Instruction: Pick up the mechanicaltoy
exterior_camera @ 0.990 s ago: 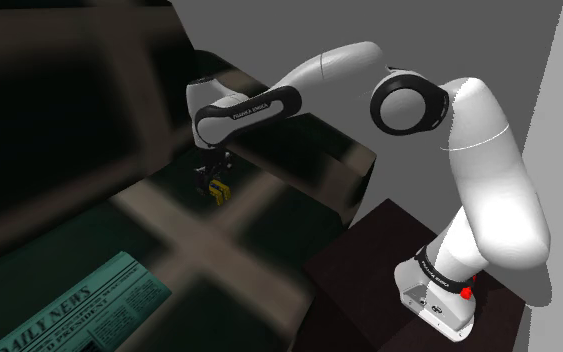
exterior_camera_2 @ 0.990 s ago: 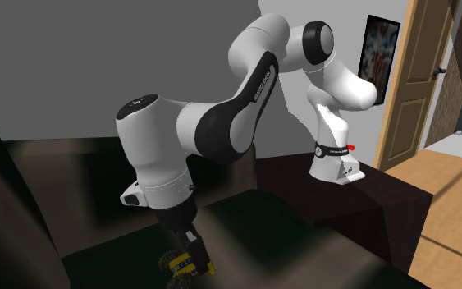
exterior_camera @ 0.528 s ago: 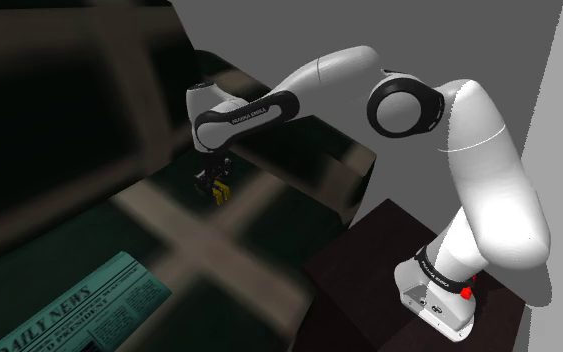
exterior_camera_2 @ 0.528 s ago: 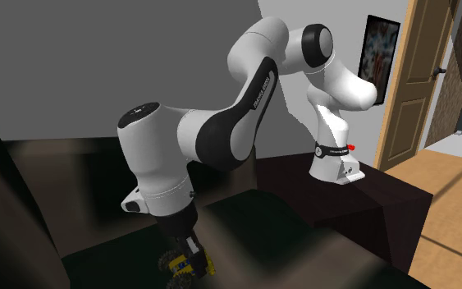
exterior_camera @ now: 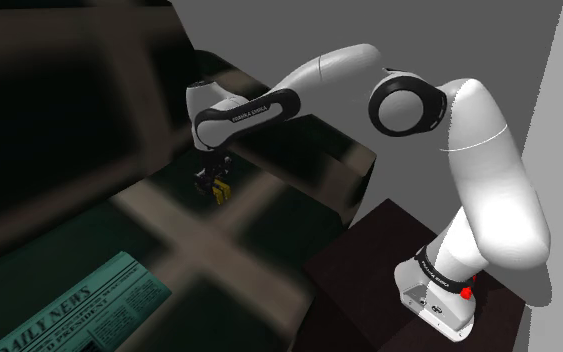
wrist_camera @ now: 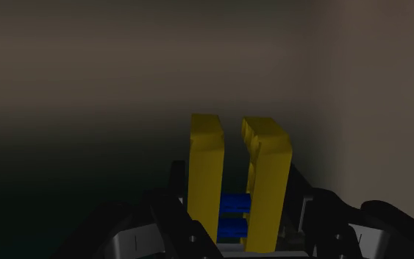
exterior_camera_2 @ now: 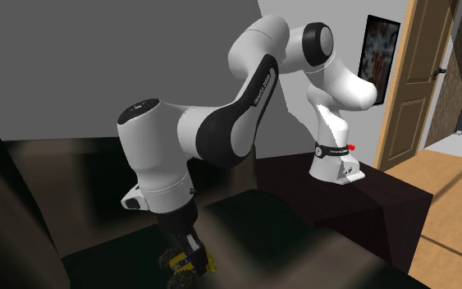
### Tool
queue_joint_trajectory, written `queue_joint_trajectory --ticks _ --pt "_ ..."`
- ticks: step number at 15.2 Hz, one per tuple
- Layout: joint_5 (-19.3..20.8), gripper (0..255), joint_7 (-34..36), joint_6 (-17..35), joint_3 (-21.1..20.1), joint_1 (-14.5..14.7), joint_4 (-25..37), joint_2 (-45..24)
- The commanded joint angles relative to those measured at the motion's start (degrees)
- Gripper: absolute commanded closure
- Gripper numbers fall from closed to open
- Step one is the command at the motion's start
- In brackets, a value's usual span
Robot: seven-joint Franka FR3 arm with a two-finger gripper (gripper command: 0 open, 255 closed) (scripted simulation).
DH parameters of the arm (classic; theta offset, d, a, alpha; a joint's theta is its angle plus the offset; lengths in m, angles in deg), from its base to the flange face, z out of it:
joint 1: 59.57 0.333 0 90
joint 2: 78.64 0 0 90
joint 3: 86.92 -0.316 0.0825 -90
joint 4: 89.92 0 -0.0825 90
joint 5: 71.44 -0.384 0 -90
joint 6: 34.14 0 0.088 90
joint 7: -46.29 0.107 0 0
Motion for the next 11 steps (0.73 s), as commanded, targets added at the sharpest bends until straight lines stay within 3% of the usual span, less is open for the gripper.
queue_joint_trajectory --ticks 1,11 --pt "-0.1 255 -0.1 -0.7 -0.1 -0.1 -0.1 0.9" --pt "-0.8 255 -0.1 -5.5 -0.7 -0.5 0.2 5.3"
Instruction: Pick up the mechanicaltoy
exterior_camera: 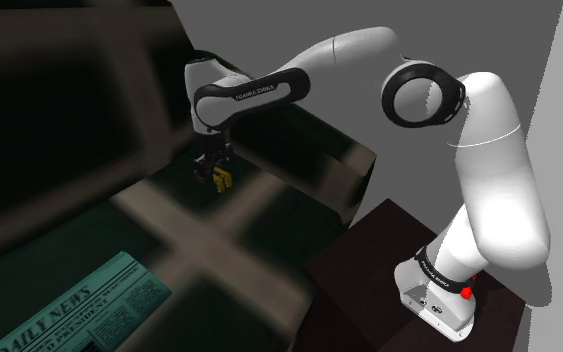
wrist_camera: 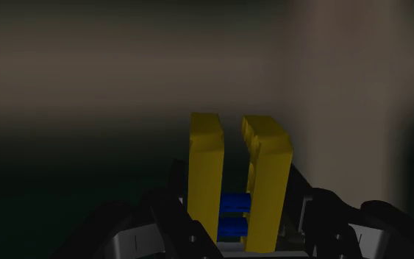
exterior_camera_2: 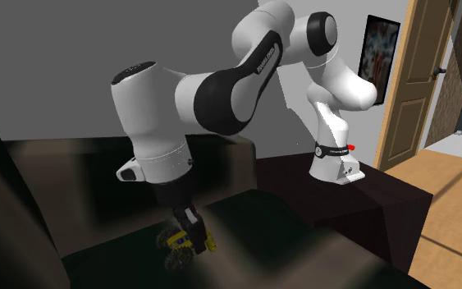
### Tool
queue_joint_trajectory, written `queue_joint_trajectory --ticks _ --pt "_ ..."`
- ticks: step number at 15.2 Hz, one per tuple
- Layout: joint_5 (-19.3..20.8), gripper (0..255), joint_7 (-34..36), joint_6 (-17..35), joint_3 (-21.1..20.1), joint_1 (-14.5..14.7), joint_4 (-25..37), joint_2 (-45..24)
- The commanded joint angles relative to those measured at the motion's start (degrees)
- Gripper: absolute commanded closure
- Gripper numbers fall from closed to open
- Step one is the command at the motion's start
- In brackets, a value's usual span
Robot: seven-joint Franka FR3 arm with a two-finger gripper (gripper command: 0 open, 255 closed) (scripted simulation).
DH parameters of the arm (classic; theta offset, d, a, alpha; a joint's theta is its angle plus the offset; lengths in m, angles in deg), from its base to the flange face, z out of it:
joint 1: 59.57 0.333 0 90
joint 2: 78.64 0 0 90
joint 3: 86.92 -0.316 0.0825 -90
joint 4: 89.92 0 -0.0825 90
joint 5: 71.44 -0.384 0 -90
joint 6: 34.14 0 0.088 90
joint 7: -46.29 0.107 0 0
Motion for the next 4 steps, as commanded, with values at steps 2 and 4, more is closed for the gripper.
queue_joint_trajectory --ticks 2,4 --pt "-0.2 255 -0.1 -1.7 -0.2 -0.1 0.6 1.1" --pt "-0.2 255 -0.1 -1.7 -0.2 -0.1 0.6 1.2"
